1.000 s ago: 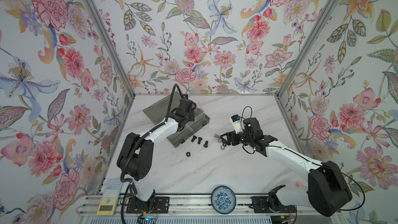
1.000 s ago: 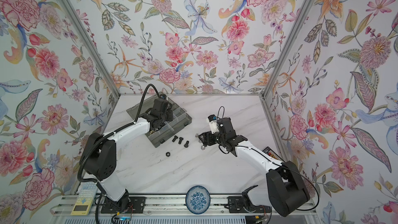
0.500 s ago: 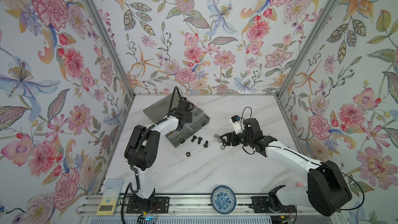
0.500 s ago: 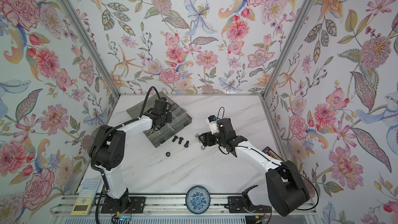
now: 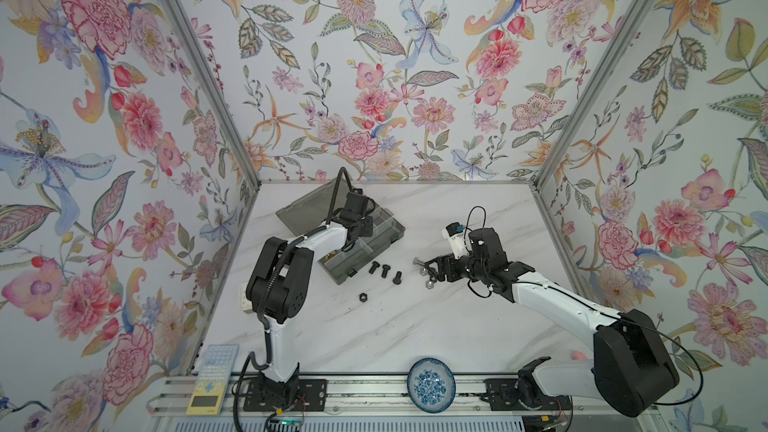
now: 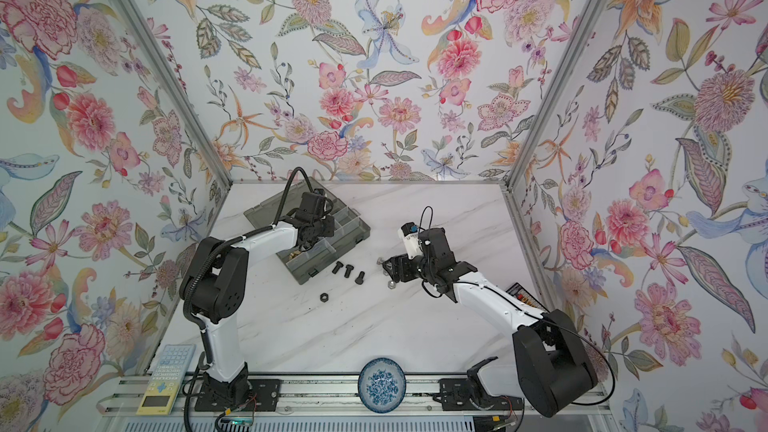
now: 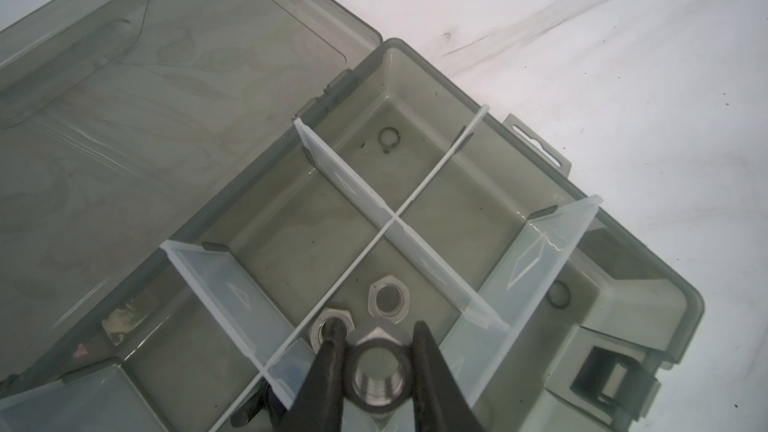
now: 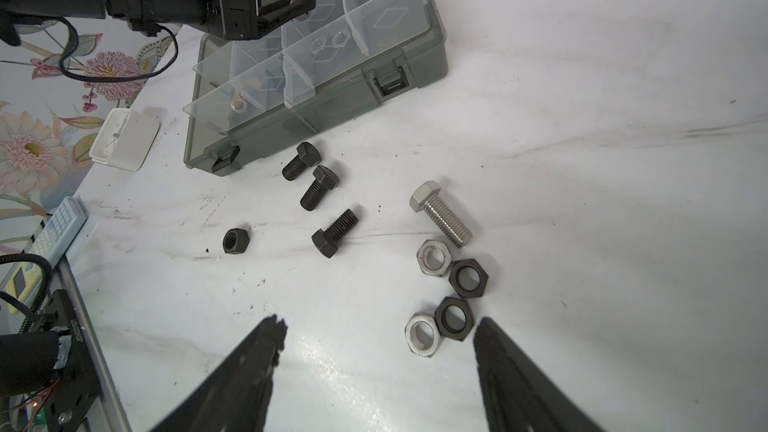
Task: Sort the screws and nuts into containers
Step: 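Lift the silver hex nut and carry it over the box compartment, then lower the left gripper into the compartment and release the nut, then withdraw the left gripper from the box toward the remaining silver nuts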
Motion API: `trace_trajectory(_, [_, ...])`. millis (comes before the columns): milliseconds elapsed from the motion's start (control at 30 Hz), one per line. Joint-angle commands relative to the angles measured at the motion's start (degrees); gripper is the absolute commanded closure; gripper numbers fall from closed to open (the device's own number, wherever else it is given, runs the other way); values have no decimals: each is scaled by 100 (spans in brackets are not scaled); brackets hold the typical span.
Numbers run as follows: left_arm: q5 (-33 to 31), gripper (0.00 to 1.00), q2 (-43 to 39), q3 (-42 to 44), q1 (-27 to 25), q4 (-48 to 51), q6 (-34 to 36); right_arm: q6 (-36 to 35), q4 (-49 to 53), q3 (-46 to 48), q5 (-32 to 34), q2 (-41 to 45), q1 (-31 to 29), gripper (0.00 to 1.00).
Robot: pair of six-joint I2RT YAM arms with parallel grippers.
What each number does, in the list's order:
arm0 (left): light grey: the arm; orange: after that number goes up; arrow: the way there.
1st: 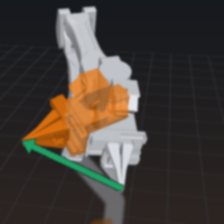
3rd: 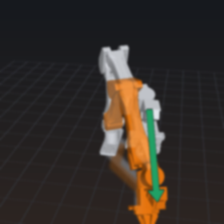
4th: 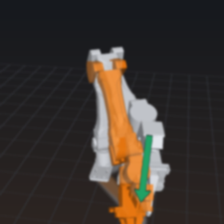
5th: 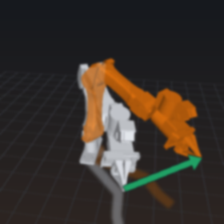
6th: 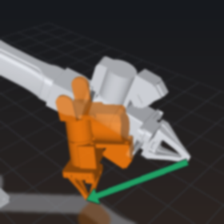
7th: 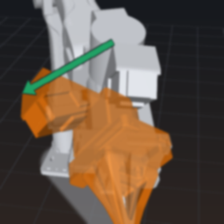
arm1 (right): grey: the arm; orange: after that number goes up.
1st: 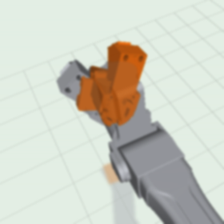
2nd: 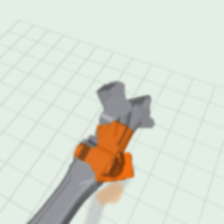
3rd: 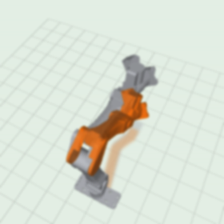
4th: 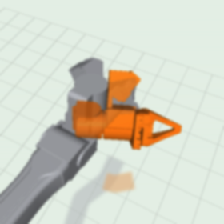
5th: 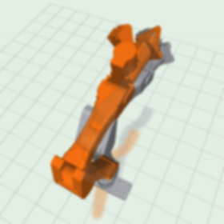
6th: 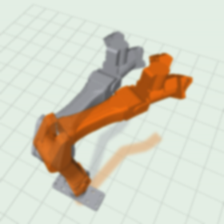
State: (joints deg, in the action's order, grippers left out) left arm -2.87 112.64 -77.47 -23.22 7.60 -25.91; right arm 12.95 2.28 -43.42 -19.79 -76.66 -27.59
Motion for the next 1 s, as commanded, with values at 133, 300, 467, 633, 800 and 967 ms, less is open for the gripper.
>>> trace_trajectory(133, [151,94,87,-128,42,-140,30,62,-8,18,-62,-42,36,24])
trace_trajectory(300, [180,83,119,-122,42,-160,-35,52,-8,36,-43,-33,36,24])
trace_trajectory(467, [185,68,81,-119,39,-188,-72,57,-10,54,-34,-24,52,24])
trace_trajectory(633, [173,57,-135,-15,52,-305,-115,44,-13,53,-31,-42,48,24])
trace_trajectory(800, [213,48,-455,86,46,-300,-139,54,-36,57,-59,-94,50,24])
trace_trajectory(967, [533,40,-983,342,-90,-316,-190,48,-41,70,1,-80,55,24])
